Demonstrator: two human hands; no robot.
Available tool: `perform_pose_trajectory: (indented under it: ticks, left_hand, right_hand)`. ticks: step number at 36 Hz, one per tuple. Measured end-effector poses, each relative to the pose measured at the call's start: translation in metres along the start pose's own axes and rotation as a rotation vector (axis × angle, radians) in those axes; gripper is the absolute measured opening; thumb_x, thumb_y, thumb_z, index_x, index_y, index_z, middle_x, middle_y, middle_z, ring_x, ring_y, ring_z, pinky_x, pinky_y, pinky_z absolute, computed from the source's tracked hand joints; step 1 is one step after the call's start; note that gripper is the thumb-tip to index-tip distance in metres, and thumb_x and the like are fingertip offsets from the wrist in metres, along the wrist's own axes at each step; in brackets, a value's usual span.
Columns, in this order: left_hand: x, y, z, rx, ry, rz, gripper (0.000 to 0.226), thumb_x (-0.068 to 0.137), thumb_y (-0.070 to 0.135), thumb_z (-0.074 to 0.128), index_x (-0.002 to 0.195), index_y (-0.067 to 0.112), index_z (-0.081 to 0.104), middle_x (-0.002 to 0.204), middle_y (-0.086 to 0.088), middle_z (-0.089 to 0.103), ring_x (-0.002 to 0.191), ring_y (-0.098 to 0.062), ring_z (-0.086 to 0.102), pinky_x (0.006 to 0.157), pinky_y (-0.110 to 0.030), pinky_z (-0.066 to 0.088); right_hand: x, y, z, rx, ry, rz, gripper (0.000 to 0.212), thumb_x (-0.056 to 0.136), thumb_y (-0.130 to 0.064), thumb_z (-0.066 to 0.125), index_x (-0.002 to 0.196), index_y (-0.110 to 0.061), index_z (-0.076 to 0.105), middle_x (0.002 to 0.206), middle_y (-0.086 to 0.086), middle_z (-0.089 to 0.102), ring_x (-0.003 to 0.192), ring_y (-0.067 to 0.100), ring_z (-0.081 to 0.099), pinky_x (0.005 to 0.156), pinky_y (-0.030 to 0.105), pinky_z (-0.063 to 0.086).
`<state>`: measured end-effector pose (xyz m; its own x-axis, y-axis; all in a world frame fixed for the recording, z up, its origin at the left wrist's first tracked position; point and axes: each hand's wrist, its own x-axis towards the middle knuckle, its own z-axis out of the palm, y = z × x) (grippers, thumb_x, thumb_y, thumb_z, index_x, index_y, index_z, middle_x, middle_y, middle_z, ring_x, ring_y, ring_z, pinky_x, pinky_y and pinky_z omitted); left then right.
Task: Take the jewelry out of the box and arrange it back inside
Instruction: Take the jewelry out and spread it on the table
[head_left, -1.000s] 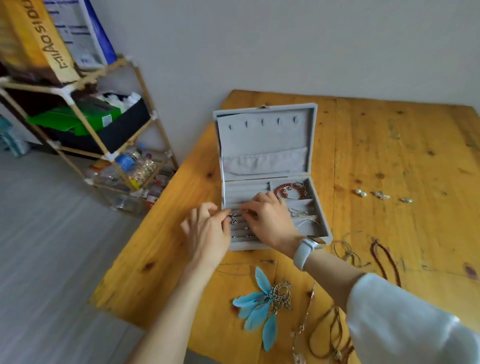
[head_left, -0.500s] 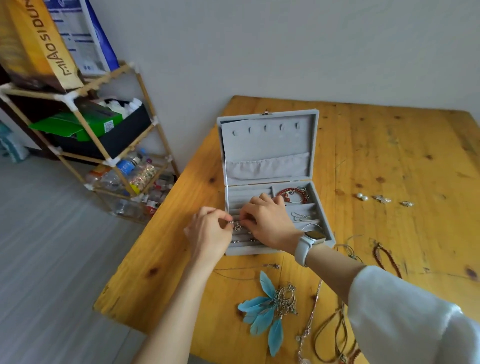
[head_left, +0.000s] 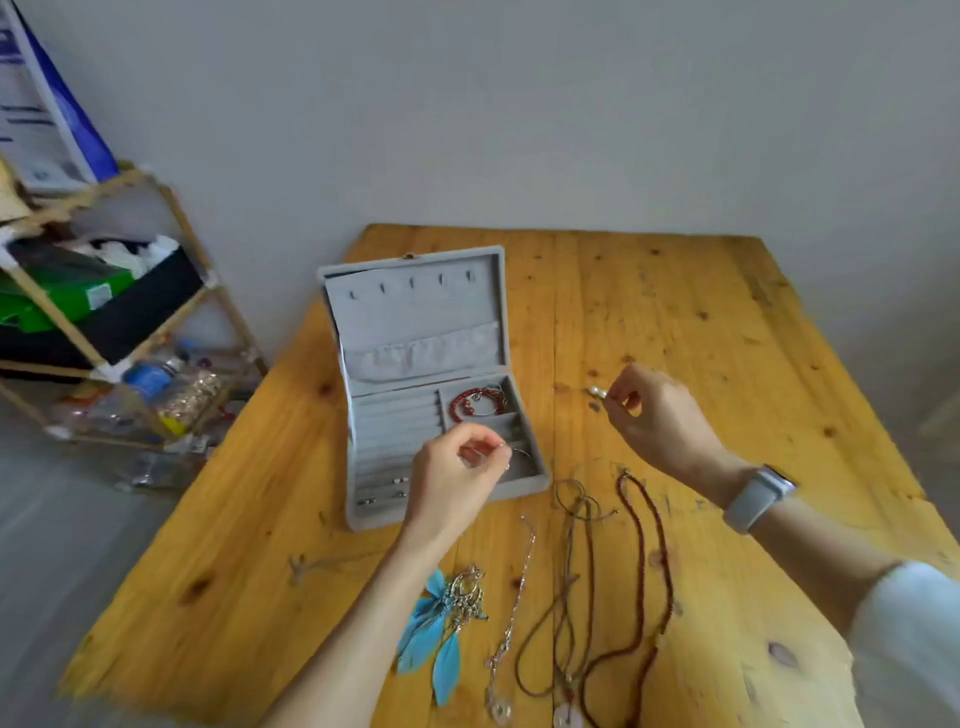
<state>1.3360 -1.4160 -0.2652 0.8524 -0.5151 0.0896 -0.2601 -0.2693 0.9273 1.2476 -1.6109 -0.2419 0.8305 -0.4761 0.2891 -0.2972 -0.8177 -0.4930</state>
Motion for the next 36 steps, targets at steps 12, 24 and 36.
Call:
perform_pose_trajectory:
  ticks: [12,24,36]
  left_hand:
    - [0.048,0.023,0.076,0.346,-0.246,0.068,0.006,0.083,0.019,0.067,0.085,0.023,0.071,0.078,0.014,0.064,0.072,0.002,0.055,0.066,-0.012,0.043]
    - [0.092,0.006,0.097,0.753,-0.211,0.325,0.013,0.087,0.030,0.061,0.096,0.025,0.070,0.095,0.006,0.063,0.096,-0.015,0.052,0.086,-0.032,0.037]
    - [0.111,-0.007,0.108,0.804,-0.178,0.244,0.015,0.088,0.032,0.058,0.098,0.029,0.070,0.096,0.007,0.062,0.099,-0.017,0.047,0.088,-0.034,0.030]
  right_hand:
    - [-0.001,0.061,-0.012,-0.178,-0.354,-0.021,0.011,0.087,-0.021,0.057,0.092,-0.016,0.065,0.094,0.002,0.064,0.087,0.023,0.059,0.075,0.034,0.049]
    - [0.025,0.078,0.017,-0.146,-0.306,-0.127,0.015,0.090,-0.025,0.052,0.099,-0.023,0.064,0.097,-0.001,0.058,0.088,0.020,0.057,0.070,0.036,0.049]
    - [0.038,0.084,0.045,-0.135,-0.133,-0.131,0.017,0.090,-0.021,0.055,0.100,-0.016,0.067,0.094,0.006,0.059,0.092,0.026,0.055,0.062,0.028,0.037]
